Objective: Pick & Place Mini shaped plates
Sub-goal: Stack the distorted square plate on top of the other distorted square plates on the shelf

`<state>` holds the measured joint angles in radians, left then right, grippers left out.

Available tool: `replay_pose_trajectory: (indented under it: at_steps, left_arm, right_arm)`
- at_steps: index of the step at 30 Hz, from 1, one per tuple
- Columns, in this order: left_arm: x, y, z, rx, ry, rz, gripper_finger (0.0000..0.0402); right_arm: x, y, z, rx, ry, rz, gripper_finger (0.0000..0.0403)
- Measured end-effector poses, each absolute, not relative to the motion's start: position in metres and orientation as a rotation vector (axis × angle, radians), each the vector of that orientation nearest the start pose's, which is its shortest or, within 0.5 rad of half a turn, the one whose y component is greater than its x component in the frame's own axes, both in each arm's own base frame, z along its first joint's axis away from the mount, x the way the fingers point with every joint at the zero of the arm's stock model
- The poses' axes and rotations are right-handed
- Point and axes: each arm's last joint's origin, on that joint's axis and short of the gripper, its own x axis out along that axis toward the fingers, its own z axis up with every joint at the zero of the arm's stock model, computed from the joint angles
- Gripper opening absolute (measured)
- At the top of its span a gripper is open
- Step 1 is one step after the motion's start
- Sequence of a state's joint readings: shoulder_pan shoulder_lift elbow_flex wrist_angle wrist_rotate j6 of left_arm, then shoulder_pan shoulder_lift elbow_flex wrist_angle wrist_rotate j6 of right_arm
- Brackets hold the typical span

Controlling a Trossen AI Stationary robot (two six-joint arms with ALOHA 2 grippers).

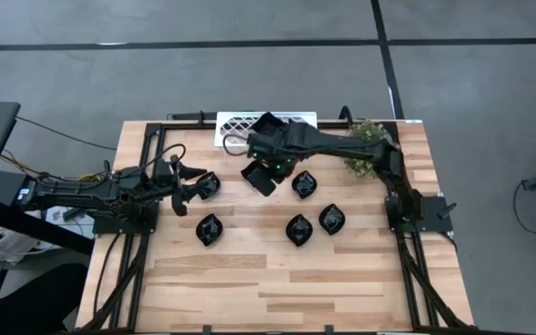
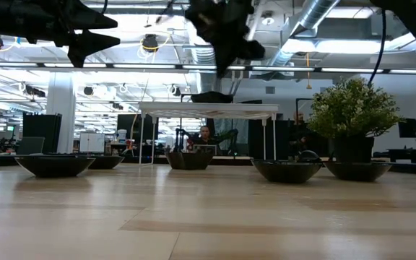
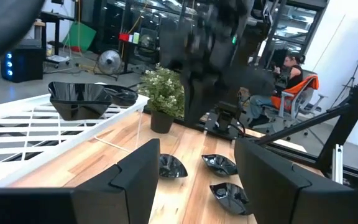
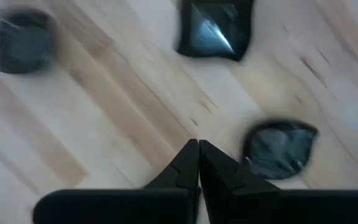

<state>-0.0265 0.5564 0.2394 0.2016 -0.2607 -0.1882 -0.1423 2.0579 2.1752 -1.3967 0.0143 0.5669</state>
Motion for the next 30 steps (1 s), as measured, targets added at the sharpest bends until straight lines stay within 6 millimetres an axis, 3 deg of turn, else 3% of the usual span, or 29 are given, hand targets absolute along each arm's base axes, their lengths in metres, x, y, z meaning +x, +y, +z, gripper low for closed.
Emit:
replay_pose_trajectory:
  at_steps: [10,15,23,30]
  left_arm:
    - [0.143,0.002,0.212,-0.173,0.101,0.197,0.0209]
    - [0.143,0.002,0.212,-0.172,0.105,0.19,0.0209]
    - [0.143,0.001,0.211,-0.173,0.111,0.152,0.0209]
    - [0.143,0.001,0.211,-0.17,0.115,0.153,0.0209]
  right_arm:
    - [0.409,-0.041,0.271,0.58,1.395,-0.602,0.0003]
    - [0.406,-0.027,0.251,0.57,1.447,-0.636,0.0002]
    - [0.405,-0.019,0.247,0.569,1.345,-0.821,0.0003]
    - [0.403,-0.023,0.256,0.572,1.327,-0.769,0.0001]
